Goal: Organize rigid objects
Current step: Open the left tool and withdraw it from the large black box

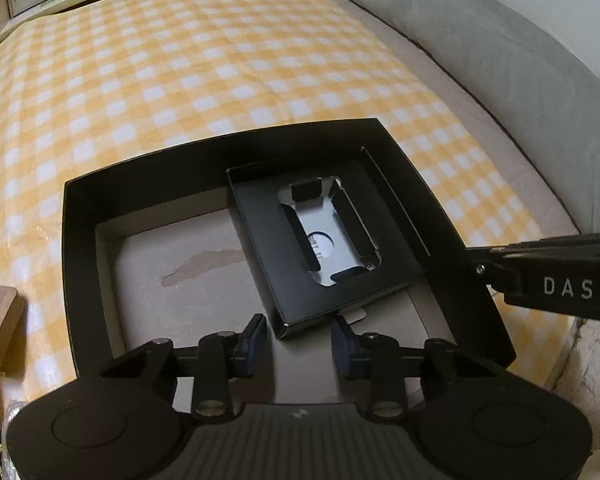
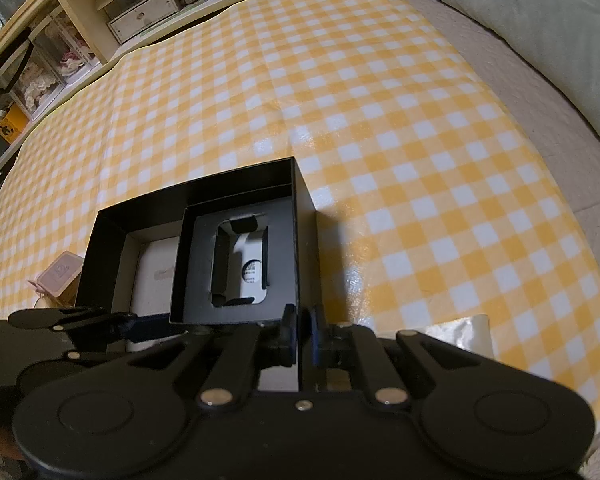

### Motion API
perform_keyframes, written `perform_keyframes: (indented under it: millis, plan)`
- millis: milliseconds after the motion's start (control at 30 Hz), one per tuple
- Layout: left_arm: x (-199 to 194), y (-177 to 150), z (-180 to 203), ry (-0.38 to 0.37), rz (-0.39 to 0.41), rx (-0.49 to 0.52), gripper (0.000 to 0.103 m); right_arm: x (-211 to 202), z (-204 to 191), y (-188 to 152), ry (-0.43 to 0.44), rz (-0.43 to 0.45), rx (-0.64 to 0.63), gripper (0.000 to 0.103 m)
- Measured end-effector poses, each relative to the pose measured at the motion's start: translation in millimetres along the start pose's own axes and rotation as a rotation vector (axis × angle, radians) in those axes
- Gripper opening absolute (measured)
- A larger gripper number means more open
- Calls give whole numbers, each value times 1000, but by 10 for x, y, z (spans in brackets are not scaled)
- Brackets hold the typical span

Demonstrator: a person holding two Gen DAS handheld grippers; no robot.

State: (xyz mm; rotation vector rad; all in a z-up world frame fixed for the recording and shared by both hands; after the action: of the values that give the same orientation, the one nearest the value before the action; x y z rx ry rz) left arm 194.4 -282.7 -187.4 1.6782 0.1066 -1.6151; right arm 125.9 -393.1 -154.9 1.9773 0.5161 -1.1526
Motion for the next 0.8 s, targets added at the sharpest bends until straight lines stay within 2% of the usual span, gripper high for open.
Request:
perform_keyframes:
  millis: [100, 167, 233, 533, 633, 800]
  plan:
    - [-4, 6, 24, 1, 5, -6, 38, -1, 1, 0, 1, 0, 1, 7]
    - [-31, 3, 25, -16, 7, -22, 48, -1, -1, -1, 1, 0, 2, 7]
    - [-102, -17, 26, -13, 13, -28, 65, 1, -1, 1, 2, -1, 2, 7]
    - [-576, -147, 61, 10, 59, 34, 95, 4, 0, 1, -2, 1, -3, 7]
    - [-767, -227, 25, 17, 82, 46, 100, 5, -8, 1, -6, 1, -6, 7]
    - [-1079, -409, -75, 46, 127, 52, 103, 7, -17, 0, -7, 1, -7, 7]
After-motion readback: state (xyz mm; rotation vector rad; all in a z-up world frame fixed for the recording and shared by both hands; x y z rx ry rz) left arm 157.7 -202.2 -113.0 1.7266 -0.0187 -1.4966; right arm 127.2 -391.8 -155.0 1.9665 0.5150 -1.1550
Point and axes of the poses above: each gripper's, at about its wrist camera, not at the fingertips, and x roughly the way its jaws point, z to its right, y to its top, the point moved 5 cm from there along x, roughly the way its jaws point, and after that the axes turned 9 degrees about x, right-handed, at the moved point
